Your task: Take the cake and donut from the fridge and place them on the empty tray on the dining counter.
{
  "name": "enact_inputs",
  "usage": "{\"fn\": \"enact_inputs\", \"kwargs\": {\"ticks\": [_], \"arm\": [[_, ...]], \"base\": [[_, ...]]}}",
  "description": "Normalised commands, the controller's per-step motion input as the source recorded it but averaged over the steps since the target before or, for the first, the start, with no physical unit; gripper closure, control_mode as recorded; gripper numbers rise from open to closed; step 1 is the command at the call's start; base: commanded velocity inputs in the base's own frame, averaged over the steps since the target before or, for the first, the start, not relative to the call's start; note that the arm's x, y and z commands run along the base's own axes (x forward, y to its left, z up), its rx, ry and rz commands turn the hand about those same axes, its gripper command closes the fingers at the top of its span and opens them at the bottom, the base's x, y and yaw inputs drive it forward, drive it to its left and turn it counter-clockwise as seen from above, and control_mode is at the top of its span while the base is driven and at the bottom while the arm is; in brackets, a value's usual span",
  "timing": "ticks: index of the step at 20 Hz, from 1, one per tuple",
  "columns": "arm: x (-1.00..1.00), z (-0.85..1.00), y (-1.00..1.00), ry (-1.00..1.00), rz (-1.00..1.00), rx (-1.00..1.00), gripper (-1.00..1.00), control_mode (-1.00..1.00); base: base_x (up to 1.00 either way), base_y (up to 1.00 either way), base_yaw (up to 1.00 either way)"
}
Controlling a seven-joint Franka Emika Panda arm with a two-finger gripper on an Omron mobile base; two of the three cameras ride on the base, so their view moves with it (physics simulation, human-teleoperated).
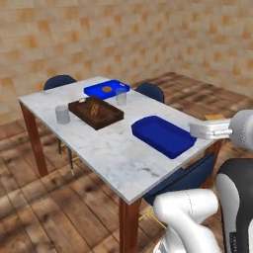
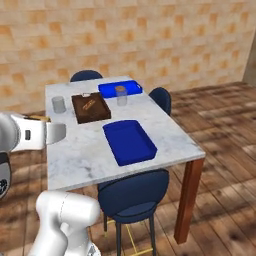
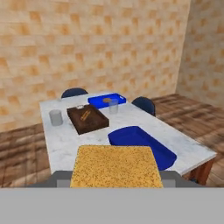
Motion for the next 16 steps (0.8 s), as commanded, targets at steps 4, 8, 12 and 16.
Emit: {"fn": "enact_inputs", "kwargs": {"ticks": [4,8,12,16], "arm": [[0.0,0.0,0.0,0.0,0.0,0.0,1.0,1.0],[0.0,0.0,0.0,0.0,0.0,0.0,1.0,1.0],[0.0,0.0,0.0,0.0,0.0,0.0,1.0,1.0],[0.0,0.0,0.0,0.0,0.0,0.0,1.0,1.0]], "base": [[1.0,-0.67,0.01],[1.0,-0.45,-0.25],[0.66,-0.09,-0.53],[0.91,-0.01,-0.3]]}}
